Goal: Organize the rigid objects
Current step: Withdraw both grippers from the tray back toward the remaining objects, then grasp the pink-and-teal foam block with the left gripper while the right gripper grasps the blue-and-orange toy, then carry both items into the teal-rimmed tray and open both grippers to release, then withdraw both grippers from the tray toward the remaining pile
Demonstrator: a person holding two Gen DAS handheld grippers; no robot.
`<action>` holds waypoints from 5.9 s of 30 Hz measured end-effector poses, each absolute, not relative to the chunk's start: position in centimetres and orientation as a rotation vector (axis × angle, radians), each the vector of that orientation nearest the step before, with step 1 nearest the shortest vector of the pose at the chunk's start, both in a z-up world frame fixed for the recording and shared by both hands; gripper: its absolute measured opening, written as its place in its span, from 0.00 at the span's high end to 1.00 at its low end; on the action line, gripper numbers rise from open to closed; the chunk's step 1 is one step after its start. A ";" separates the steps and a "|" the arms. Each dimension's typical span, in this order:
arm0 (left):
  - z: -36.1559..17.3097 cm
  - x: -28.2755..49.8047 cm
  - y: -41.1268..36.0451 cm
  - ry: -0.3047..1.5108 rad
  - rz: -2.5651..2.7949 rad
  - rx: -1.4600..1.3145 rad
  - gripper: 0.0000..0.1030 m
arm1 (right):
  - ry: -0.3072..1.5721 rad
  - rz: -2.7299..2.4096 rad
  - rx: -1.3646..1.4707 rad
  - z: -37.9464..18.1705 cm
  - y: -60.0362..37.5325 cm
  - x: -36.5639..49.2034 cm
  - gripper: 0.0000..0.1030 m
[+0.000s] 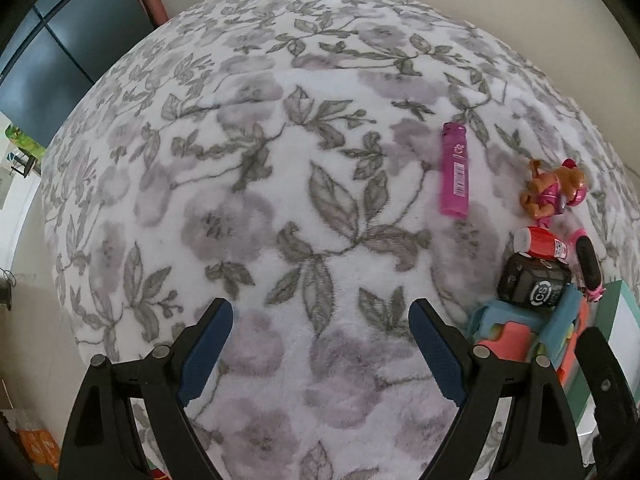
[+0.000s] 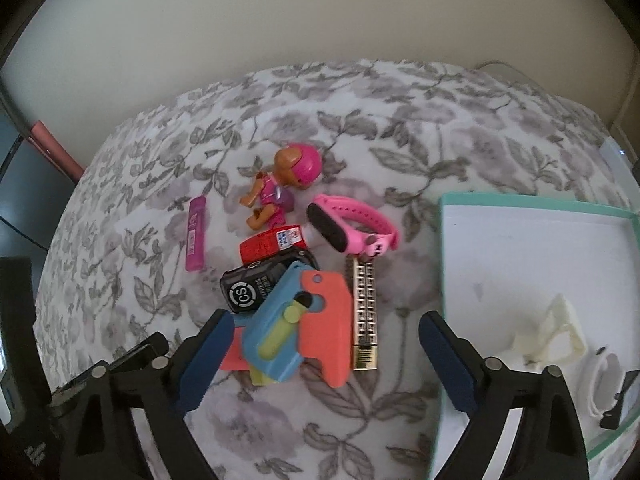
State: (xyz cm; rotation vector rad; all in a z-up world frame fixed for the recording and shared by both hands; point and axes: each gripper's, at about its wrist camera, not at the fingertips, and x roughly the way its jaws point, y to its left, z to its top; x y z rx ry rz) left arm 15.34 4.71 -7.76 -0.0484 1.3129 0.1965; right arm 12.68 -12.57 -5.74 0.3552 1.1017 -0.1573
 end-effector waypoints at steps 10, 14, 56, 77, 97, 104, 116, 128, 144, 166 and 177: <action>-7.7 15.2 4.3 1.304 0.190 -0.023 0.12 | 1.169 -0.133 0.376 -7.9 -11.6 13.7 0.20; -7.8 15.1 4.0 1.307 0.183 -0.026 0.13 | 1.163 -0.134 0.384 -7.8 -11.7 13.5 0.24; -6.3 13.5 -1.9 1.252 -0.048 0.011 0.13 | 1.132 -0.174 0.534 -4.0 -17.8 10.2 0.33; -7.9 13.1 -6.4 1.245 -0.201 0.034 0.12 | 1.098 -0.169 0.615 -3.2 -19.7 9.3 0.33; -8.5 14.0 -6.7 1.268 -0.221 0.028 0.29 | 1.093 -0.163 0.640 -3.2 -20.2 9.1 0.33; -7.0 14.0 -5.7 1.275 -0.176 0.005 0.29 | 1.084 -0.168 0.659 -2.9 -20.7 8.7 0.33; -1.2 14.1 -6.5 1.214 -0.129 -0.053 0.30 | 0.990 -0.209 0.721 -0.5 -24.2 6.4 0.33; -0.2 11.5 -16.6 1.221 -0.277 0.019 0.29 | 1.014 -0.542 0.715 -2.1 -32.5 2.0 0.33; -4.4 10.5 -22.4 1.264 -0.339 0.125 0.29 | 1.081 -0.798 0.630 -4.3 -36.9 -0.7 0.33; -4.8 10.5 -21.9 1.292 -0.371 0.140 0.19 | 1.185 -0.794 0.565 -5.5 -35.7 0.4 0.32; -1.9 10.8 -20.8 1.216 -0.362 0.117 0.12 | 1.089 -0.784 0.534 -1.9 -35.0 0.4 0.21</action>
